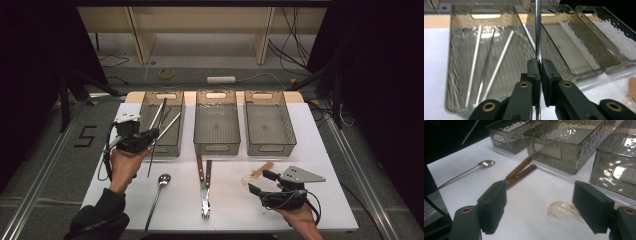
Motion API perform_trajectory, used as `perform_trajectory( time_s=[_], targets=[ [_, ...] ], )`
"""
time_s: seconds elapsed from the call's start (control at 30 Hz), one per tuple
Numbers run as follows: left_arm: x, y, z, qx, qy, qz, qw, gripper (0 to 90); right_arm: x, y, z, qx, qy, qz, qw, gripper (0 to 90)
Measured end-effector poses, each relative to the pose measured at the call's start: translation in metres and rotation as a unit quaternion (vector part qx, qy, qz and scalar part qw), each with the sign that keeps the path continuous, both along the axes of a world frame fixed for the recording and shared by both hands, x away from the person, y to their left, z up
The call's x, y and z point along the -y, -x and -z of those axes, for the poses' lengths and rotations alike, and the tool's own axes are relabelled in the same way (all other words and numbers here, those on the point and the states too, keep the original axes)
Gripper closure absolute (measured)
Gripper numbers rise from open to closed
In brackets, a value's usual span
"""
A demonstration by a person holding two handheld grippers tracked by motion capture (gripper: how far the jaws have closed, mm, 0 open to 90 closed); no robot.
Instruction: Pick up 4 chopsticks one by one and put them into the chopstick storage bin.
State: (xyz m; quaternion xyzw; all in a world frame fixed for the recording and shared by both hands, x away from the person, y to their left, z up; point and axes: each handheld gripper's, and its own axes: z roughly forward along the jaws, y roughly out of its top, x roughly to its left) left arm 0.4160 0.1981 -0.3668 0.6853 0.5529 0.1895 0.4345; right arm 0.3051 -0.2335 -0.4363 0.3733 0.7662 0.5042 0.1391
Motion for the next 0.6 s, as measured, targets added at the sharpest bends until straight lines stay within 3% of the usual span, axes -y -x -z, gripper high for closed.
perform_trajectory(
  time_s=[0.37,0.6],
  targets=[
    [-0.016,-0.049,-0.027,0.008,-0.009,-0.017,0.9998,85.4,0.001,-0.001,0.0,0.0,-0.002,-0.001,1.0,28.6],
    [-0.021,-0.077,-0.023,-0.002,-0.02,-0.023,0.9995,85.4,0.001,-0.001,0.001,-0.003,-0.004,-0.001,1.0,28.6]
  ],
)
